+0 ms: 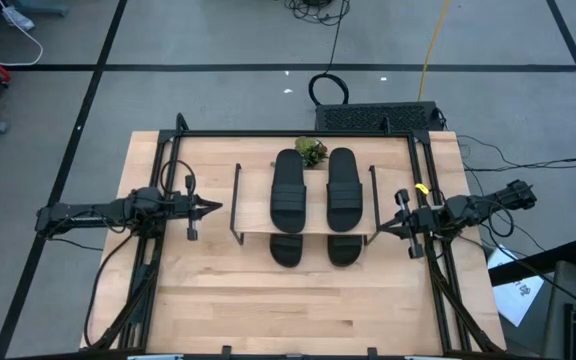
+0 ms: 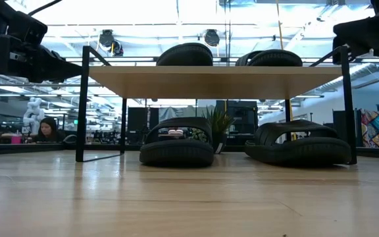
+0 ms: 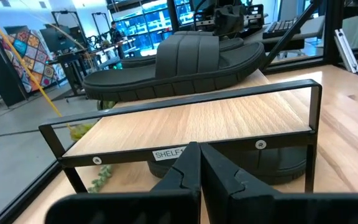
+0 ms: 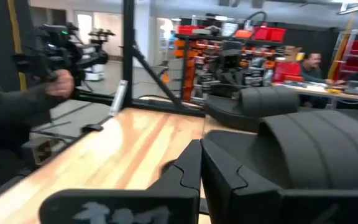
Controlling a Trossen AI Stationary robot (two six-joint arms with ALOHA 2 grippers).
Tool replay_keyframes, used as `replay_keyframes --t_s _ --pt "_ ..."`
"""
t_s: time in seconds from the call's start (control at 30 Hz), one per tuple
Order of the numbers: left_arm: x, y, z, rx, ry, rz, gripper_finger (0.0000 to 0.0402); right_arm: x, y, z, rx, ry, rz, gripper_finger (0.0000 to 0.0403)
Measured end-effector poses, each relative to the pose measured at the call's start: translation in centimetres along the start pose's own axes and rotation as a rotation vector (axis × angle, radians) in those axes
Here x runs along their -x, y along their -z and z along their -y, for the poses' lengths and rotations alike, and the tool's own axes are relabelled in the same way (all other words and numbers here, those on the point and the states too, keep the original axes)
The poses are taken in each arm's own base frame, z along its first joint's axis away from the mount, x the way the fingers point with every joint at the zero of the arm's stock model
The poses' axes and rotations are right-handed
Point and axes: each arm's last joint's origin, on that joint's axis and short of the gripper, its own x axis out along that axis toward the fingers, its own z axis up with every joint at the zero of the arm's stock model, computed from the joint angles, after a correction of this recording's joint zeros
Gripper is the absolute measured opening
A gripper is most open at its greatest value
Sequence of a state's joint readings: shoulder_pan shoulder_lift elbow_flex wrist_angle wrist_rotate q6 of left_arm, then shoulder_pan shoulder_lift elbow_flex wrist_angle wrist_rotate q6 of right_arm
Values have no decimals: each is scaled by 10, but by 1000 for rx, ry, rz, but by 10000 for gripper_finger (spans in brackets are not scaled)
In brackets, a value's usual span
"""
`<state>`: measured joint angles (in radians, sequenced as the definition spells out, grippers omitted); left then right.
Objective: Pick and place slides into the shelf
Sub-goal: Return to Home Position
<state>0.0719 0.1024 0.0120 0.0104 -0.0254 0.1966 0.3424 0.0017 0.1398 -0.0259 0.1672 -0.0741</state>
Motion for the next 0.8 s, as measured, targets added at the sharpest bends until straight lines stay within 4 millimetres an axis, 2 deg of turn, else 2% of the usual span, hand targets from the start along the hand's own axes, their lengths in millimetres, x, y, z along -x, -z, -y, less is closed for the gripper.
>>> replay_keyframes --t_s 0.17,0.37,0.6,0.8 --pt "0 -1 0 -2 -1 7 0 0 0 3 41 96 -6 0" --pt "0 0 0 -3 -1 4 0 0 -1 4 98 121 -5 0" --pt "0 0 0 1 0 0 1 0 -3 -1 98 -24 34 0" --pt "0 0 0 -10 -3 -3 1 0 -6 -1 38 -30 67 0"
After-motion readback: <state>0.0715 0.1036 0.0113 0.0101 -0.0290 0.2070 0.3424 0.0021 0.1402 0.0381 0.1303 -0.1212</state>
